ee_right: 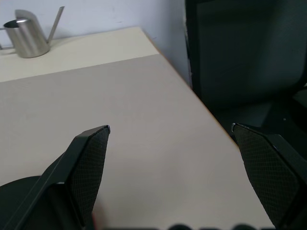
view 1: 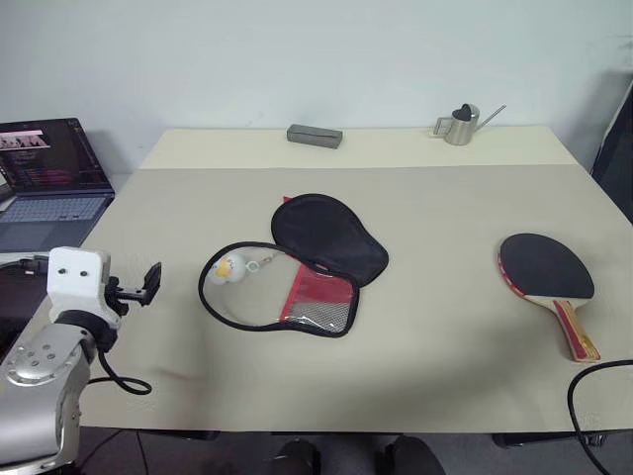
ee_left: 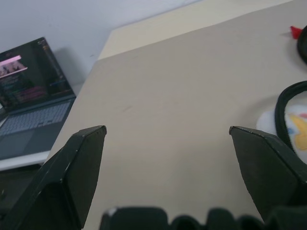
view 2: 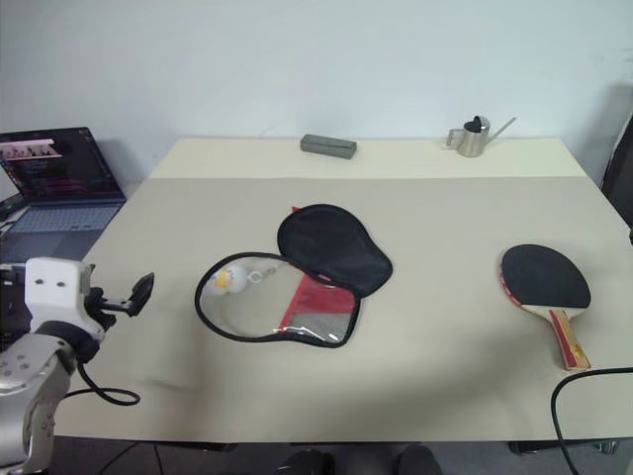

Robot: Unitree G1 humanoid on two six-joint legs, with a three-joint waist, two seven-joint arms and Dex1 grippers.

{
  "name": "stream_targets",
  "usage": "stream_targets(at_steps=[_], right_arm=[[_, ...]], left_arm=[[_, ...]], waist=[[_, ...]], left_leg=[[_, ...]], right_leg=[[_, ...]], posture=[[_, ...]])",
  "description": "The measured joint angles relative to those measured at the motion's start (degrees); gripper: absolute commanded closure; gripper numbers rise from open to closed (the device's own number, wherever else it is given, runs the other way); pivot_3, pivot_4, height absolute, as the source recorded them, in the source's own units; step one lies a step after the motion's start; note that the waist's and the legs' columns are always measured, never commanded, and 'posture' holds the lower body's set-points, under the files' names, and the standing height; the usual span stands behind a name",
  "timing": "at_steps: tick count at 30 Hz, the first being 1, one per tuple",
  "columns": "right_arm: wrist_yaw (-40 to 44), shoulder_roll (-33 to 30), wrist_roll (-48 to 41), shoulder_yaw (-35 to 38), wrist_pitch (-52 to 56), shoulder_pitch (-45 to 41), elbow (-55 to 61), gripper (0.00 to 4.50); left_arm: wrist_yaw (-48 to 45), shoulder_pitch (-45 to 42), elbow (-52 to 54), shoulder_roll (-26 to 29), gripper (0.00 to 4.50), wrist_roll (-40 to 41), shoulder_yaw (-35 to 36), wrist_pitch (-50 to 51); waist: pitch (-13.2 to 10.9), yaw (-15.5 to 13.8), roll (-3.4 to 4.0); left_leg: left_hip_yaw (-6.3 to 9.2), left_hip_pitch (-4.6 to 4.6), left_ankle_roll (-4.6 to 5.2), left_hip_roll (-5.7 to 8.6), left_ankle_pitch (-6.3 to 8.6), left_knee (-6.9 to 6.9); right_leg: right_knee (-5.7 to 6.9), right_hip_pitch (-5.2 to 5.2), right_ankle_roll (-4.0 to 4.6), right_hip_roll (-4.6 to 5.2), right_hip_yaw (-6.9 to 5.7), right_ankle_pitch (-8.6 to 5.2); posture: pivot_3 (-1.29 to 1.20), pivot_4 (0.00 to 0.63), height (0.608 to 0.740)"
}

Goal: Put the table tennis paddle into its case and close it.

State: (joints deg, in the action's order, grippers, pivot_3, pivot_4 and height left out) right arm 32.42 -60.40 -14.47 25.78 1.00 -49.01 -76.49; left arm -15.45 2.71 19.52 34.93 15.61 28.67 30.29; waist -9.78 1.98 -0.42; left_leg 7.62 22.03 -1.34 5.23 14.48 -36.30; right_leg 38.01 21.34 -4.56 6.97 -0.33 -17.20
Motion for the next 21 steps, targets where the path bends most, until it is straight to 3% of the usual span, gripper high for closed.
stream_targets(at_steps=[12,21], right_arm=[[0.12,0.00,2.00,-0.11,0.02,-1.75,-0.02,0.03],[2.72,1.44,1.83,0.01,0.00,2.36,-0.02,0.03]], left_arm=[[-0.50,-1.14,-7.35,0.02,0.00,-1.81,0.04,-5.13],[-5.58,2.30,-10.05,1.58,0.00,-1.24,1.50,-9.01]], waist=[[0.00,-0.07,-0.01],[-0.01,-0.07,-0.01]], left_leg=[[0.00,0.01,0.01,0.01,0.01,0.00],[0.00,-0.03,0.13,0.00,0.07,-0.01]], right_leg=[[-0.02,0.00,-0.01,0.01,0.00,0.01],[0.01,-0.02,-0.01,0.01,0.01,0.01]], posture=[[0.00,0.150,0.740],[0.00,0.150,0.740]])
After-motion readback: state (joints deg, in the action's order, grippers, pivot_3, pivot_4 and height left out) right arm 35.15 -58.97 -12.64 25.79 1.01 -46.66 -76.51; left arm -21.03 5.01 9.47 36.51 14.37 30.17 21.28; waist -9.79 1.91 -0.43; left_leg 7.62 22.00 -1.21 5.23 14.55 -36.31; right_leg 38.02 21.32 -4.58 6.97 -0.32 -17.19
